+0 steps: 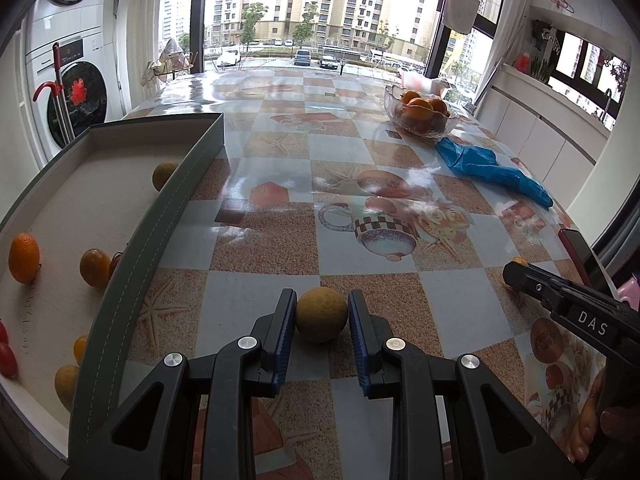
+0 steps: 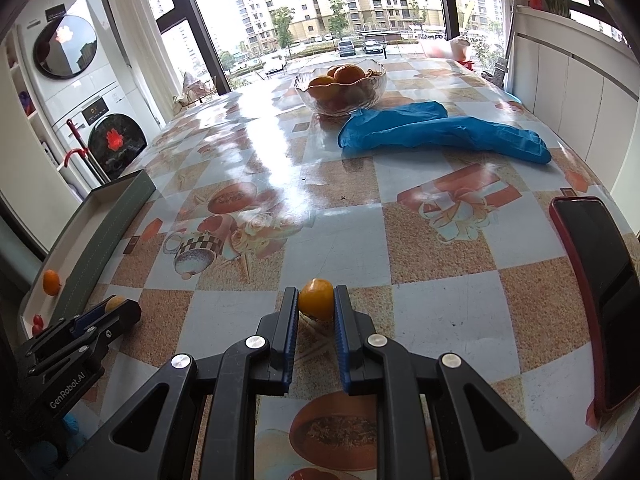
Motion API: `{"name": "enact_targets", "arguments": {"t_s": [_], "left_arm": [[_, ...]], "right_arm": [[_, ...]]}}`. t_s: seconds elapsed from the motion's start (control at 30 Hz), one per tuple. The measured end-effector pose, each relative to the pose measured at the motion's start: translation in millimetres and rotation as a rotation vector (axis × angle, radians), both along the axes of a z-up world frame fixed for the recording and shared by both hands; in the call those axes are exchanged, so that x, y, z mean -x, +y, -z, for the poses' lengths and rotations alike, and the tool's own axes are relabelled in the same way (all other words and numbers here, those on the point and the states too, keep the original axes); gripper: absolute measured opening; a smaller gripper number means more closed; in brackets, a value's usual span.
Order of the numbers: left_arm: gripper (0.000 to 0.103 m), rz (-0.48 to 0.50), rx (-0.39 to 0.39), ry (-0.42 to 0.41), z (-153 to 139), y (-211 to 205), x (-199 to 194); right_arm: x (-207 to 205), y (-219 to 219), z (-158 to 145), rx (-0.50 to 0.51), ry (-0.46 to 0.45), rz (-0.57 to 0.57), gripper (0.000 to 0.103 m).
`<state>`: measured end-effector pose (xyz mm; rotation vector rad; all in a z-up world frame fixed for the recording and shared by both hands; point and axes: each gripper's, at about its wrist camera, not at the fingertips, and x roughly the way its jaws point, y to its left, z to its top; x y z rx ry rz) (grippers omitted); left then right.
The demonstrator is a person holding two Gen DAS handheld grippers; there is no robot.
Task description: Organize fruits
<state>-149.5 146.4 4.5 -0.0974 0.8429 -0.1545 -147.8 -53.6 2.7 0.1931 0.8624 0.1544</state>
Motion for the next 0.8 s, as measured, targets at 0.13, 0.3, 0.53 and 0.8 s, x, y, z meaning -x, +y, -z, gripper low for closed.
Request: {"name": "enact_targets", "arguments": {"t_s": [0.13, 0.3, 0.53, 0.8], "left_arm": [[0.028, 0.002, 0.022, 0.022, -3, 7, 4], [0.028, 0.007, 0.038, 0.0, -12, 9, 5], [0.028, 0.017, 0.012, 0.035, -1, 6, -7], [0.028, 0.023, 0.055, 0.04, -5, 10, -8]], "right_arm": [[9, 3, 0, -0.032, 0.02, -0.013, 0.019], [14, 10, -3, -0.016, 0.026, -0.032, 0.019], [17, 10, -3, -0.015, 0.038, -0.027, 0.019], [18, 6, -8, -0.03, 0.045, -0.03, 0.019]]}}
